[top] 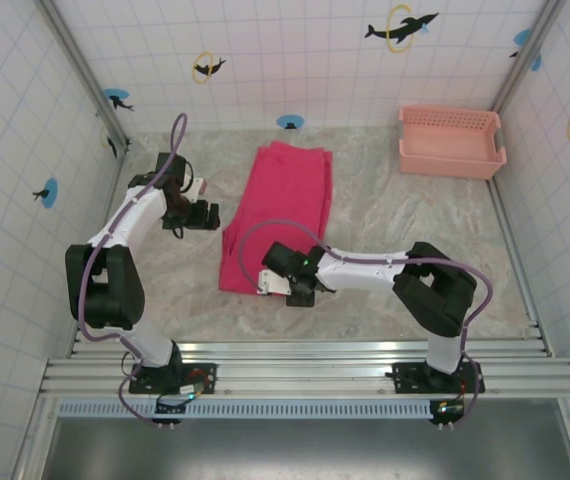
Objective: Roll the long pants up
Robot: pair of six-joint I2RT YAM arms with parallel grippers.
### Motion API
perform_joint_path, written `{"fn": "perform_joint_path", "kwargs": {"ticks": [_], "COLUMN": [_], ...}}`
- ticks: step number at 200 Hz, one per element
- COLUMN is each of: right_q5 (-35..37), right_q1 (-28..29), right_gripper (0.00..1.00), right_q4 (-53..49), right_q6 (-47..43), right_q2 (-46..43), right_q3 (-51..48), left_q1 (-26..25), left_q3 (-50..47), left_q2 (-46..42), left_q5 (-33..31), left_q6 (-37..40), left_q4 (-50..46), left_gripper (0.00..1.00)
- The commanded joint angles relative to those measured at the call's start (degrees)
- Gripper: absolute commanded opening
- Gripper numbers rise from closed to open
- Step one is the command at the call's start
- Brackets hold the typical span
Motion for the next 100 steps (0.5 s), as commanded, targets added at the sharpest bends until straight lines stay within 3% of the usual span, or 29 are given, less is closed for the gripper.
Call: {"fn": "perform_joint_path", "kwargs": {"ticks": [1,48,75,100], "right_q5": [-15.3,-40.4,-50.3,-54.9], "right_q1": [-0.2,-7.2,-12.7,-17.5], "right_gripper": [0.0,0.0,0.0,0.0], "right_q4": [-12.2,-15.4,-10.3,-7.3], "right_q6": [1.1,11.0,18.8,24.6], "right_q2": [-2.3,-1.6,1.2,5.8], "right_q3": [6.2,12.6,13.0,14.2], "left_q1": [0.5,0.5,0.5,0.5], "left_q3": [1.3,0.1,-2.0,-3.2], "left_q2": [-2.1,-3.0,-5.2,-7.1], "left_q5": [0.7,2.5,3.2,3.7], "left_q6": [2.3,2.4,2.3,2.4], "left_q4": [-1.4,-1.6,-1.1,-0.9], "left_gripper": [0.97,0.98,0.98,0.97]}}
